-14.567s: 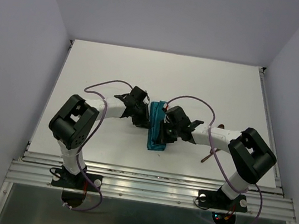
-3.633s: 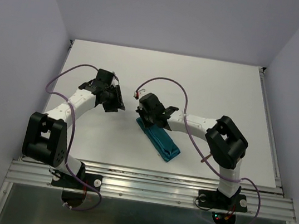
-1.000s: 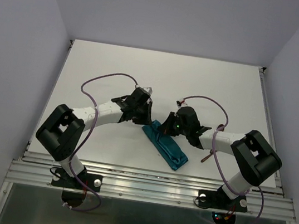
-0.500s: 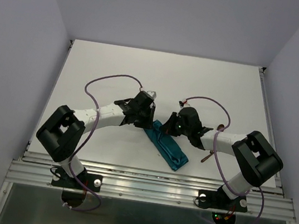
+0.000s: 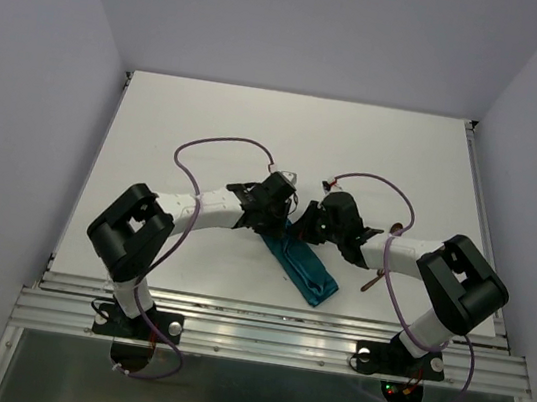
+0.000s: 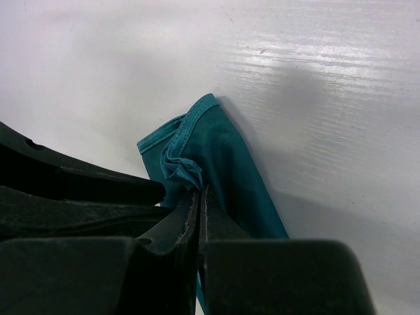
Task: Fold the napkin into a case and place the utensils inside
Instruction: Grasp the top corner of the smaller rectangle folded napkin from the folded napkin.
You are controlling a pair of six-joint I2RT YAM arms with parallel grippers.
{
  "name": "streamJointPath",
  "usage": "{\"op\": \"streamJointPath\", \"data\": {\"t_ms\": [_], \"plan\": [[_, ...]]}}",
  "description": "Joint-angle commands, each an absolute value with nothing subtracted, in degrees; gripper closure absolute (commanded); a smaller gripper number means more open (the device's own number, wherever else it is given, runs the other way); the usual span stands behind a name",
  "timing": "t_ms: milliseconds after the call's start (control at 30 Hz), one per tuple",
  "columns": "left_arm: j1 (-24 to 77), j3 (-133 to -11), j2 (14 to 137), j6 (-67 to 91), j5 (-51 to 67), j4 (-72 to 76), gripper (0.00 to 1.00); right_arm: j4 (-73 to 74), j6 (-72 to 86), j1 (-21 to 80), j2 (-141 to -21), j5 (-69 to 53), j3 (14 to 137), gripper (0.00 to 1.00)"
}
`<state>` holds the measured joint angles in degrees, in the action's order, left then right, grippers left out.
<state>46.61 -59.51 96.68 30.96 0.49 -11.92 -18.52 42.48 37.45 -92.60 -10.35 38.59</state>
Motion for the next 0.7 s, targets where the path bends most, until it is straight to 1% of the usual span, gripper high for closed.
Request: {"op": "streamJointPath", "data": {"t_ms": [0,333,467,600,667], "plan": [[47.1,-62.7,97.6,31.2,-4.0,-14.0,0.64,-21.4,42.6,36.9,-90.6,-10.5,38.6,0.99],[47.8,-64.1,100.6,30.4,-6.7,-14.9,0.69,-21.3,42.7,36.9,-90.8,-10.6,38.8,0.99],[48.0,-64.5,101.2,30.2,-7.5,-15.4,0.72,-21.3,42.7,36.9,-90.9,-10.7,38.8,0.99],[48.2,-64.8,101.2,29.8,-7.3,-15.4,0.71,-21.3,42.6,36.9,-90.9,-10.7,38.8,0.99],[48.3,-65.0,101.2,29.6,-7.0,-15.5,0.68,-21.3,42.6,36.9,-91.1,-10.8,39.0,0.99]]}}
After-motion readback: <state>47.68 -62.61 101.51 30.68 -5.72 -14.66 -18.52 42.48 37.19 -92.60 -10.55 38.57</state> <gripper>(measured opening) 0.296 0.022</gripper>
